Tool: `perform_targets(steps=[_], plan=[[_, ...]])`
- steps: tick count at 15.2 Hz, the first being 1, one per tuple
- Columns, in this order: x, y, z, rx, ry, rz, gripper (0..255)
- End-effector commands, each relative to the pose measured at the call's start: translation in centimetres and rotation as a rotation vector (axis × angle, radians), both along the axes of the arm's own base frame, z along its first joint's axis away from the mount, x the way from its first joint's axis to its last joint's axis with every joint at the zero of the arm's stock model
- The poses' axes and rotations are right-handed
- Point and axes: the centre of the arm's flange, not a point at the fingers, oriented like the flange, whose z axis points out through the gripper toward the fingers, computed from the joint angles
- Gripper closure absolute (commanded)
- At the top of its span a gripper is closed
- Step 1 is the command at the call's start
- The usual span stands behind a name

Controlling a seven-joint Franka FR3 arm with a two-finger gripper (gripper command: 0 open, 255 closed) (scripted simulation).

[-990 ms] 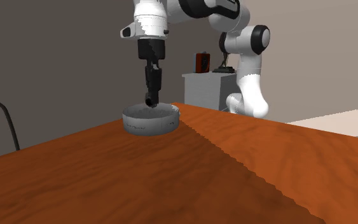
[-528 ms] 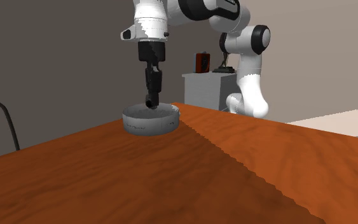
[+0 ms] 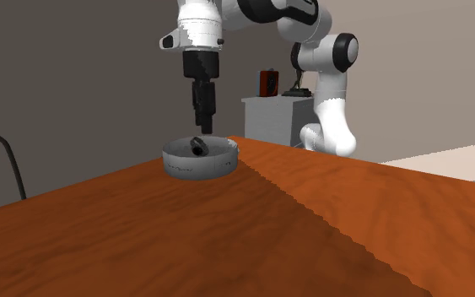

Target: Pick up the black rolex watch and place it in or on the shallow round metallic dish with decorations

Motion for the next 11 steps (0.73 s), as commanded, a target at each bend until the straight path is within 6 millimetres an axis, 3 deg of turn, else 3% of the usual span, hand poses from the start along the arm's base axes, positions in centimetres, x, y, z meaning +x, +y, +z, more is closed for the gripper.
perform_targets(steps=[1, 3, 11], plan=[[-0.1, -0.1, 1.9, 0.0, 0.0, 0.0, 0], [-0.1, -0.1, 4.3, 0.0, 0.0, 0.0, 0], [-0.1, -0.1, 4.3, 0.0, 0.0, 0.0, 0]])
